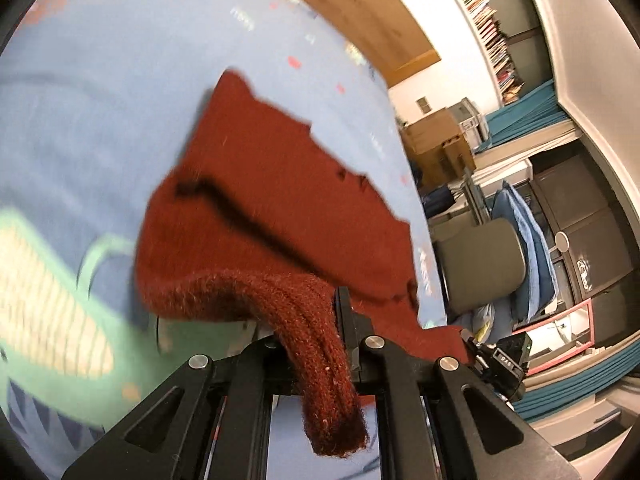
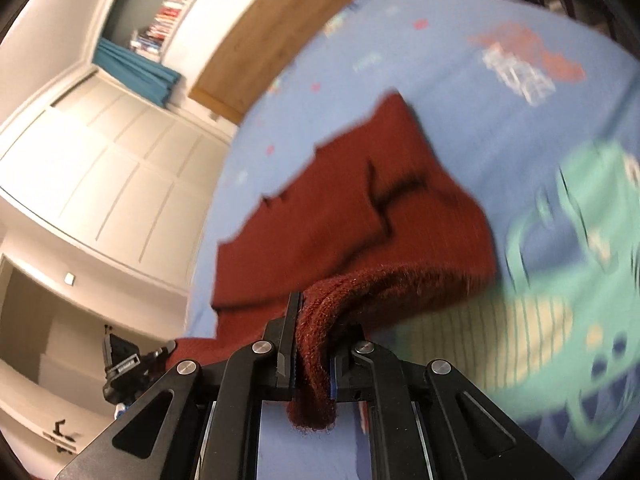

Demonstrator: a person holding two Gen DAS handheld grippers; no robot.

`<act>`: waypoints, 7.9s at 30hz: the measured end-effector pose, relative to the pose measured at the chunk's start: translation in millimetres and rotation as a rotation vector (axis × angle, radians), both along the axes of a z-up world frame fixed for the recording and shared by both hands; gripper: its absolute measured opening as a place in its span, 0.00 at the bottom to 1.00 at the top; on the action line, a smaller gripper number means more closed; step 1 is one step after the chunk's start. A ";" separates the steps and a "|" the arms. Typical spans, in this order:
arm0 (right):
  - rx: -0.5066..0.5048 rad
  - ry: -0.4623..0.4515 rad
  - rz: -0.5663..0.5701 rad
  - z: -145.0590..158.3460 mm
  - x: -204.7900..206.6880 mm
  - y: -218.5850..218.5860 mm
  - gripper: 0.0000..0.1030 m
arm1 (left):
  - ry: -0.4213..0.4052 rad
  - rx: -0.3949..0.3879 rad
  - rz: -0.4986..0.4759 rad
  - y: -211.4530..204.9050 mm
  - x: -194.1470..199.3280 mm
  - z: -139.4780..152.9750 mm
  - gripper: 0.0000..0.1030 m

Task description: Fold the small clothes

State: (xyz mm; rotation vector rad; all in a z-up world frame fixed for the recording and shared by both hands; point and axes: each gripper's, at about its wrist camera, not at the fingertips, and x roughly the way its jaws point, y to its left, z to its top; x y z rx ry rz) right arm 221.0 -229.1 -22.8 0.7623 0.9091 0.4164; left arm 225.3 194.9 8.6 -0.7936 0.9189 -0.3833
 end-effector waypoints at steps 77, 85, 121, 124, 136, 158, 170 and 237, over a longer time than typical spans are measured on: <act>-0.716 -0.086 0.123 -36.4 165.2 103.6 0.54 | -0.075 0.886 0.017 -111.8 147.2 -88.1 0.62; -0.718 -0.087 0.163 -49.0 137.0 117.4 0.54 | -0.095 0.899 0.018 -125.7 119.5 -94.1 0.62; -0.744 -0.045 0.075 -49.1 103.0 89.6 0.54 | -0.077 0.887 0.107 -118.2 68.6 -82.1 0.62; -0.742 -0.040 0.100 -53.2 99.4 95.5 0.54 | 0.008 0.893 0.091 -114.4 69.4 -98.2 0.62; -0.701 0.018 0.032 -47.8 66.4 66.5 0.54 | 0.038 0.846 0.149 -105.4 38.4 -72.1 0.62; -0.590 0.019 0.002 -40.1 0.7 67.3 0.54 | 0.175 0.209 0.307 -51.8 29.6 -102.9 0.62; -0.587 0.030 0.029 -53.5 19.9 73.1 0.54 | 0.077 0.014 0.416 -20.8 64.3 -118.4 0.62; -0.497 -0.005 -0.216 -33.3 -30.2 -77.0 0.54 | 0.029 -0.189 -0.037 -262.1 191.6 -72.2 0.23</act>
